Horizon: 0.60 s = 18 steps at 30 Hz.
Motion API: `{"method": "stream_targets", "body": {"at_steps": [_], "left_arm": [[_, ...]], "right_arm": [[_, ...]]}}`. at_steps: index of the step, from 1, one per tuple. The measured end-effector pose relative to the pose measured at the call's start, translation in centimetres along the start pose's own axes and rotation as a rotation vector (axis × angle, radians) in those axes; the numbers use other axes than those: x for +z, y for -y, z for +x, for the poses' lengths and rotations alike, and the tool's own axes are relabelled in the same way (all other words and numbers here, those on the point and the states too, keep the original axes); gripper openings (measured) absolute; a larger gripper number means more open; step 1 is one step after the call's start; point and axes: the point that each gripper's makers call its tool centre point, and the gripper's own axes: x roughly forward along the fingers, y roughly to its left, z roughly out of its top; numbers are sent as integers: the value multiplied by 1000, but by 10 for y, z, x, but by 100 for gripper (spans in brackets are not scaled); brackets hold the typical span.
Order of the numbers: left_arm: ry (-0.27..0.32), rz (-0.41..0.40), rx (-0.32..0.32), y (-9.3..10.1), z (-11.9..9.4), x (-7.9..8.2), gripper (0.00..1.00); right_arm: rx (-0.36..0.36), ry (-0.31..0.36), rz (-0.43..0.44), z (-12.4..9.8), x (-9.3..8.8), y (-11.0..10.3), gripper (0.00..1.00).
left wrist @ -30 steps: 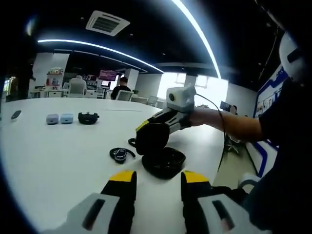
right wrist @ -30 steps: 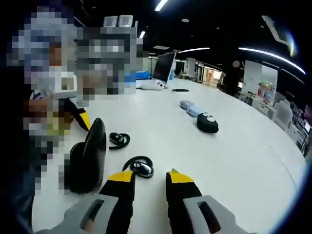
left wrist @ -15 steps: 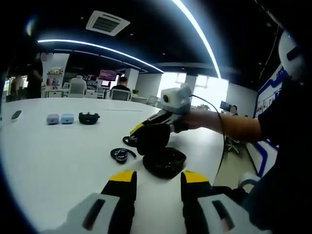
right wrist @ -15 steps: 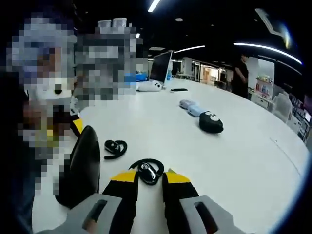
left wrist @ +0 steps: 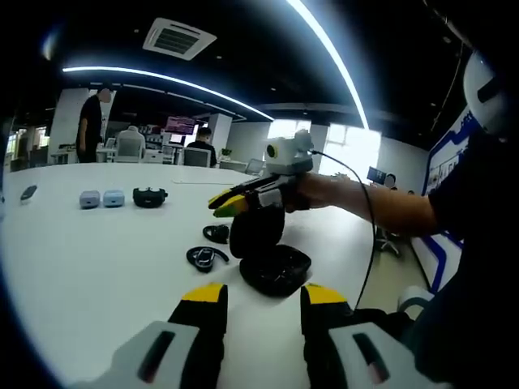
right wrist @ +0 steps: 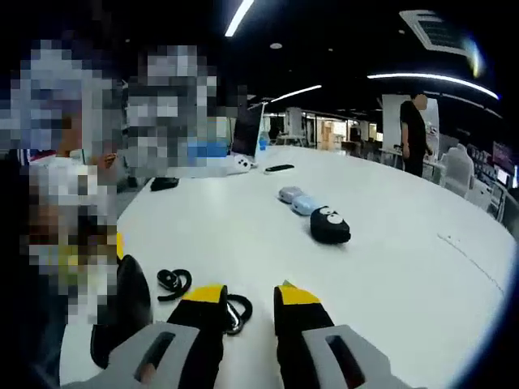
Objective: Pick up the earbuds from the table and place the earbuds into the earbud case
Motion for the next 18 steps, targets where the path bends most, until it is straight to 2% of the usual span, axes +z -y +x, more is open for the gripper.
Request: {"method": "stream_targets", "body": {"at_steps": [5,9,18], "left_arm": [[6,0,3,0,-2,1,38],[11,-3,12,-2,-6,1,38],[18,-5,25,-6,-11,1,38]], "right_arm": [[61,-130,-72,14,-3,1,23],[86,-172,-85,22,-1,2,23],[106,-249,-102,17,-22,-2,23]]}}
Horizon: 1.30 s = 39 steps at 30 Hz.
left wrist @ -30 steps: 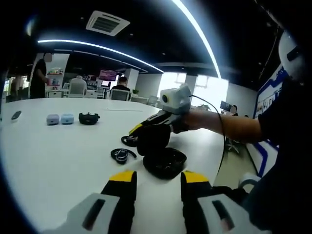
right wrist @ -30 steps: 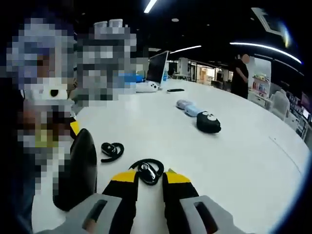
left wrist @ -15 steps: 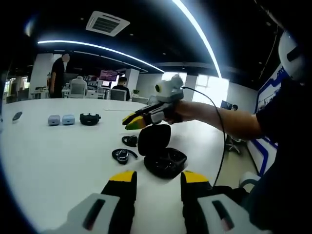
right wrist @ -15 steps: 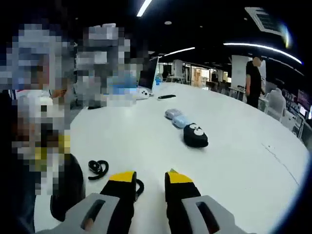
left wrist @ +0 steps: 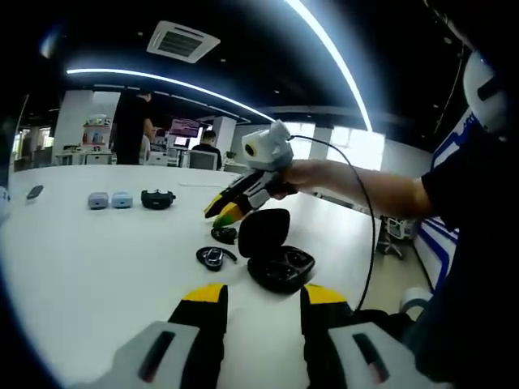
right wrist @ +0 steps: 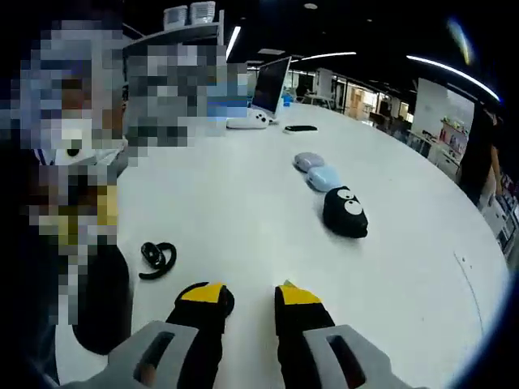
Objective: Pick up the earbuds from the table and place the earbuds into the earbud case
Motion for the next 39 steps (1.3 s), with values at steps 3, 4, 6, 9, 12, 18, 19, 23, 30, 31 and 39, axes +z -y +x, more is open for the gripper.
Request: {"method": "stream_targets", "body": {"at_steps": [3,4,6,9,12,18,19,23,30,31,39], "left_arm": [[1,0,-3,0,1,0,38],[1,1,-4,1,1,0,38],[1,1,-7,2,2,0,38],[2,1,-10,3,3,0,38],[0,2,-13,4,4,-1,38],[-4,4,-18,7,6,-2,38],[-4,4,-19,8,6,-2,38],[-5,7,-23,10,7,-1,38],[-4,10,-23,11,5,1,38],[-4,11,-22,11,5,1,38],[-8,29,-33,14,6,6,39]], "right_arm": [[-6,-6,4,-4,-5,0,23],[-8,-8,8,-5,-7,0,23],[-19,-12,11,-10,-10,1,23],[-33,-11,19,-17,-15,0,23],[-46,-10,28,-23,-22,-2,23],[-63,-4,32,-32,-29,-11,23],[-65,-3,32,-33,-30,-12,23],[-71,4,34,-35,-31,-17,23],[-70,20,44,-35,-28,-24,23],[-71,26,45,-35,-28,-25,23],[-73,57,59,-38,-26,-28,23]]}}
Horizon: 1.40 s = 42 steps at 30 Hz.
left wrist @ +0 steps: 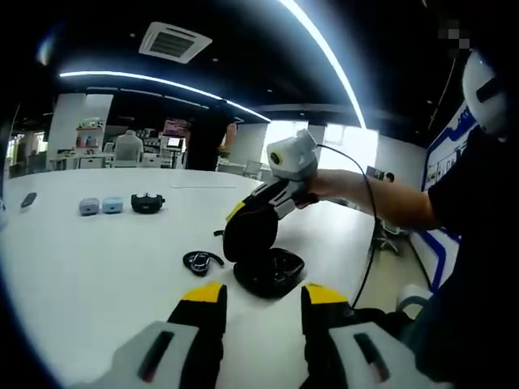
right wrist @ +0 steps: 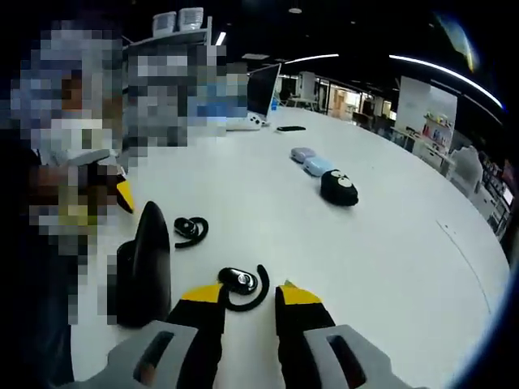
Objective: Pick up the earbuds from the table and place the earbuds into the earbud case
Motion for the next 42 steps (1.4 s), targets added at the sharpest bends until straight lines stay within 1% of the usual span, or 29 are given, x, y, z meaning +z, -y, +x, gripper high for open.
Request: {"method": "stream_targets", "body": {"at_steps": [1,4,6,7,8,9,11,13,14,16,19,20,22,23,25,26,27,28,29,30,31,34,35,38,41,42], "left_arm": [[0,3,-2,0,0,1,39],[5,27,-9,-1,2,16,39],[14,42,-18,-2,5,31,39],[16,49,-24,-2,7,39,39],[15,53,-28,-3,9,44,40],[-1,58,-41,-4,14,54,41],[-63,78,-62,-6,24,62,43],[-132,130,-77,-11,33,67,45],[-191,161,-78,-16,42,70,46],[-249,167,-75,-22,53,74,49],[-296,169,-119,-21,80,85,53],[-307,164,-125,-22,85,86,53],[-338,126,-136,-25,103,86,53],[-358,103,-142,-26,110,83,53],[-428,55,-144,-30,122,70,53],[-472,22,-154,-30,125,62,52],[-506,-19,-163,-30,129,56,52],[-532,-40,-167,-31,132,51,52],[-566,-42,-153,-35,136,46,51],[-585,-36,-129,-40,138,44,50],[-591,-26,-119,-43,141,43,49],[-656,-2,-93,-48,144,34,45],[-668,-3,-88,-48,146,32,42],[-692,-12,-86,-48,150,27,39],[-712,-18,-84,-44,152,23,32],[-720,-16,-89,-42,152,22,31]], "right_arm": [[-4,5,2,-1,0,1,23],[-53,48,33,-15,0,10,23],[-87,68,54,-25,-3,16,24],[-116,79,61,-33,-6,19,25],[-122,81,61,-35,-6,19,25],[-157,96,65,-46,-9,19,26],[-188,113,65,-57,-11,17,27],[-209,127,70,-67,-13,13,28],[-222,133,70,-74,-16,9,29],[-241,142,67,-81,-19,4,29],[-276,145,54,-94,-27,-5,30],[-282,149,55,-97,-28,-7,30],[-293,170,62,-105,-30,-15,30],[-296,175,63,-108,-31,-18,30],[-314,176,56,-113,-34,-24,30],[-325,174,50,-116,-36,-26,30],[-336,171,47,-119,-38,-28,30],[-346,168,42,-122,-39,-31,30],[-357,171,34,-127,-39,-34,30],[-366,177,33,-131,-39,-37,31],[-375,183,33,-135,-40,-39,31],[-399,185,35,-141,-46,-43,31],[-412,181,34,-144,-50,-44,31],[-431,179,48,-149,-59,-46,31],[-450,194,78,-157,-67,-50,31],[-455,194,82,-159,-69,-50,31]]}}
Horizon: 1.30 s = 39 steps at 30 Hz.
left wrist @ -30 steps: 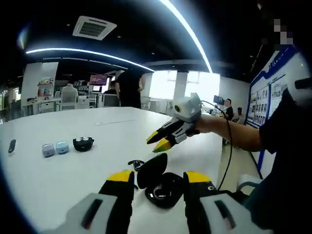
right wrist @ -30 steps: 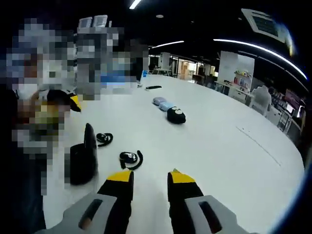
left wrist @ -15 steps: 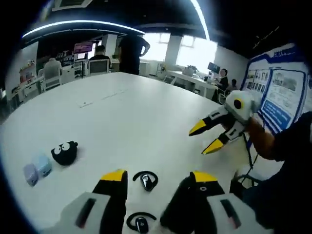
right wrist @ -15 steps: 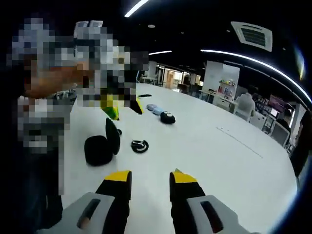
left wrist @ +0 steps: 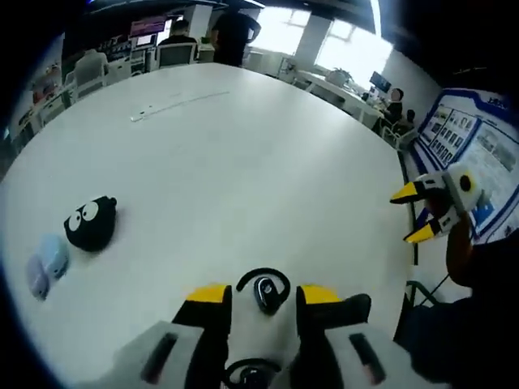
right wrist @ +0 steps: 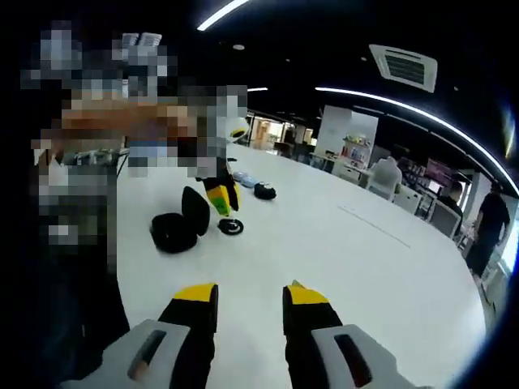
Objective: Pick up the earbuds from the table and place the earbuds into the earbud case
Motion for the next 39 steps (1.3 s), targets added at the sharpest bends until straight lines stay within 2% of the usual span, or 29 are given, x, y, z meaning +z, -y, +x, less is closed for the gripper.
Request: {"method": "stream_targets", "body": {"at_steps": [7,16,20,28,31,35,39], "left_arm": [[-43,-19,7,2,9,-7,25],[-50,-9,37,-1,14,-5,18],[-64,25,37,1,17,-7,16],[-62,31,39,0,18,-6,15],[-48,24,27,-1,15,-3,15],[5,29,42,-6,2,11,15],[67,22,37,-3,-17,25,15]], "right_arm": [[-28,11,38,-10,-11,0,30],[-40,28,73,-15,-17,-5,30],[-48,35,81,-17,-18,-6,30],[-52,46,91,-19,-17,-7,30],[-53,49,94,-19,-16,-7,29],[-50,51,95,-19,-15,-9,29],[-46,50,94,-18,-14,-11,29]]}}
